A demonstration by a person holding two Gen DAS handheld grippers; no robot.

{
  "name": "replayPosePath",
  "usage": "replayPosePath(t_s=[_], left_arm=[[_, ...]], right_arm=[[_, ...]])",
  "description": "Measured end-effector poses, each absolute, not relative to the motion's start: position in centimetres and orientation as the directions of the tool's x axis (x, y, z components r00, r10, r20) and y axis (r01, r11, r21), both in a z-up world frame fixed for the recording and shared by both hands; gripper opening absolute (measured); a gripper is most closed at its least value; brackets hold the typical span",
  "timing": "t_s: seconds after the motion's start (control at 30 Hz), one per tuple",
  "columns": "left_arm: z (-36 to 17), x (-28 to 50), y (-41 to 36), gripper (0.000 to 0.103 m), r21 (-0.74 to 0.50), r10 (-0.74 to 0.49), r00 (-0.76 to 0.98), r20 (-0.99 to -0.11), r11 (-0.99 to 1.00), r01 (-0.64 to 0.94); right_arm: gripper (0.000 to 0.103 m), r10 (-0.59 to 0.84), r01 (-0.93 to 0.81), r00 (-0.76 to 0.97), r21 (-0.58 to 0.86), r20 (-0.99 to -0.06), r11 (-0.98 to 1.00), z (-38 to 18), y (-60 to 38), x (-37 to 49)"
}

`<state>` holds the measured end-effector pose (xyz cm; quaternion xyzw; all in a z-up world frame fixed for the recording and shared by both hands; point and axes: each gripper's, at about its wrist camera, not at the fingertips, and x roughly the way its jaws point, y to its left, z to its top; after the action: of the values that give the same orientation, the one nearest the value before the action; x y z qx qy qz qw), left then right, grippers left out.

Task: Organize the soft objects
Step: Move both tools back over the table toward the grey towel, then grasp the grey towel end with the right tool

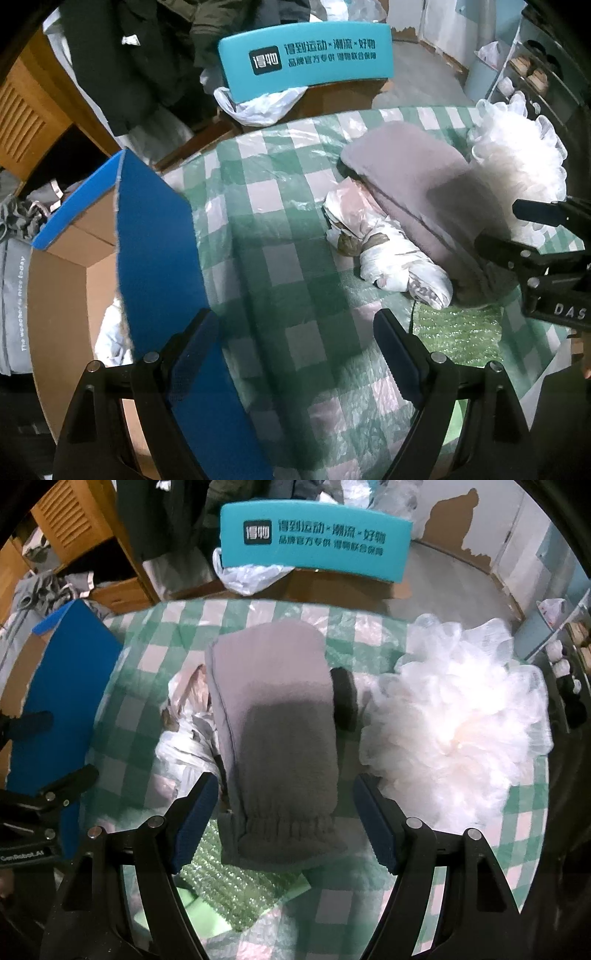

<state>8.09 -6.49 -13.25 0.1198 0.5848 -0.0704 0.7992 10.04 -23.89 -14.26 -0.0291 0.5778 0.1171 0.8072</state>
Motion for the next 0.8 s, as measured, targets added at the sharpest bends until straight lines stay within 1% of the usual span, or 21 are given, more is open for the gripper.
replayPosePath(t_s=[0.4, 0.6, 0.8], left_arm=[[-14.7, 8.7, -7.3, 0.088, 0.137, 0.050, 0.291, -0.955, 0.948, 0.287], [-14.9, 8.7, -7.4, 0.088, 0.129, 0.041, 0.288, -0.957, 0.947, 0.294], [-15.2, 8.9, -7.7, 0.088, 0.107, 0.023, 0.273, -0.962, 0.948, 0.299]], right_arm=[[0.075, 0.113, -0.253, 0.244, 0.050, -0.963, 0.966, -17.4, -22.7, 10.6], [0.075, 0.087, -0.266, 0.231, 0.023, -0.969, 0.964, -18.2, -22.4, 10.7], [0.075, 0.093, -0.261, 0.195, 0.039, -0.976, 0.965, -19.4, -22.6, 10.9]])
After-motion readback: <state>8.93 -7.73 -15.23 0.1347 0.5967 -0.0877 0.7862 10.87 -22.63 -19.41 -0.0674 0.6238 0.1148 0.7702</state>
